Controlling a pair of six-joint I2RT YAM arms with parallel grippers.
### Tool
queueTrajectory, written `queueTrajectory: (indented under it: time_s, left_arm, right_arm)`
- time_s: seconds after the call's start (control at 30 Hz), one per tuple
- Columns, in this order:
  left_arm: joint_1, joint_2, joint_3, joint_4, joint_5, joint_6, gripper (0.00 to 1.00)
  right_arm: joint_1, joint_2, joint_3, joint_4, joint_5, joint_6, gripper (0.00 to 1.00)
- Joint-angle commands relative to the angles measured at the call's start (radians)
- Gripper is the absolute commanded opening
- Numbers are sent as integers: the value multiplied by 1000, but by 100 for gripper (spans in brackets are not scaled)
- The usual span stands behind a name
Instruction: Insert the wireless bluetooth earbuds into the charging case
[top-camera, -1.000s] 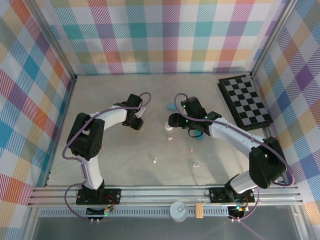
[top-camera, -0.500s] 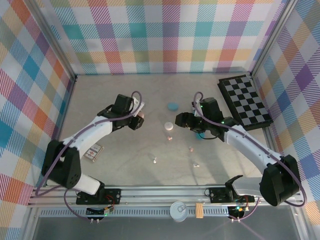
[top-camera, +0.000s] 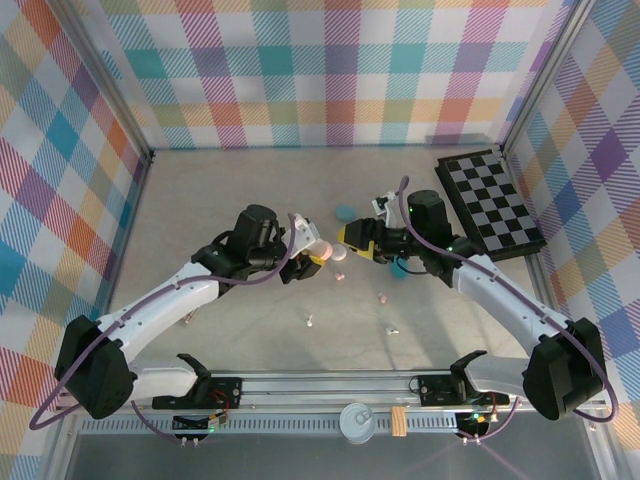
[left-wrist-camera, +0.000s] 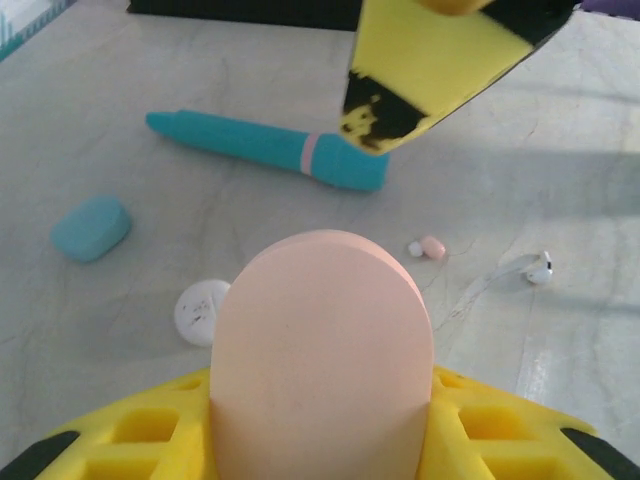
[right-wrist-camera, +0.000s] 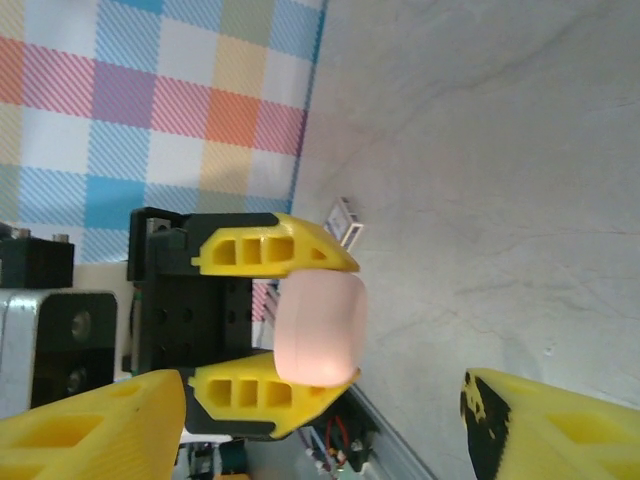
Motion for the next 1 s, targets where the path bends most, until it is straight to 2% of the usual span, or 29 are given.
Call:
queueTrajectory:
  time_s: [0.0, 0.23, 0.63, 0.77, 0.97]
  left_arm:
    - [-20, -14, 7, 37, 51, 51, 41]
    - [-45, -1, 28, 64, 37, 40, 40]
    - [-66, 8, 34, 111, -1, 14, 40]
    - [-66, 18, 43, 123, -31, 0, 40]
    - [-68, 31, 51, 130, -47, -16, 40]
  right_arm:
    - [-5, 22, -20, 89, -85, 43, 72]
    - [19, 45, -17, 94, -98, 33, 70]
    - [53, 80, -11, 119, -103, 54, 56]
    - [56, 82, -12, 122, -105, 60, 48]
    - [57, 66, -4, 92, -100, 61, 30]
